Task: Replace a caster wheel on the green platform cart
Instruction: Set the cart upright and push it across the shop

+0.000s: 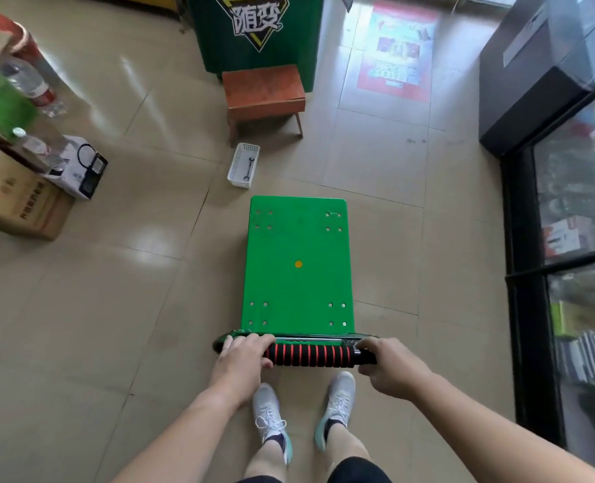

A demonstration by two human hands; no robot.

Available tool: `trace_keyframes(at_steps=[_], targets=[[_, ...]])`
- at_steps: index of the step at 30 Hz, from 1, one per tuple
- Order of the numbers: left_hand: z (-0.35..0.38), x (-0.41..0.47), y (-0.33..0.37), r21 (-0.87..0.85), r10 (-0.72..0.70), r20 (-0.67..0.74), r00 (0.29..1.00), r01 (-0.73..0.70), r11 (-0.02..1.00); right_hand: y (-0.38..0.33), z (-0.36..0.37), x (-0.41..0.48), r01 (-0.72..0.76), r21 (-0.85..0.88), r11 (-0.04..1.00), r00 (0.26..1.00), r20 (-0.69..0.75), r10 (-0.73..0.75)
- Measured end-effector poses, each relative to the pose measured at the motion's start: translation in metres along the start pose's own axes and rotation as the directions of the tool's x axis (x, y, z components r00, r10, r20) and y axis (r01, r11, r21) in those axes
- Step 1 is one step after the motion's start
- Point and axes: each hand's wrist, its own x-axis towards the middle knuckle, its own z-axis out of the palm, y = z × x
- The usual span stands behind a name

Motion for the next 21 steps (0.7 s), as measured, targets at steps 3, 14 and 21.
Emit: trace_keyframes(at_steps=[3,14,21], targets=[[-0.001,-0.002,0.014,0.078,-0.017,0.018,1.0,0.016,0.997,0.005,0.004,0.001,0.041,0.042,0.998,0.998,-0.045,-0.039],[0.004,-0.003,0.026,0.083,-0.059,-0.002,0.998,0.059,0.995,0.022,0.031,0.001,0.186,-0.06,0.981,0.947,-0.256,-0.195],[-0.03,0.045,0.027,0.117,-0.059,-0.007,0.998,0.059,0.991,0.004,-0.012,0.041,0.127,-0.119,0.985,0.955,-0.254,-0.154]])
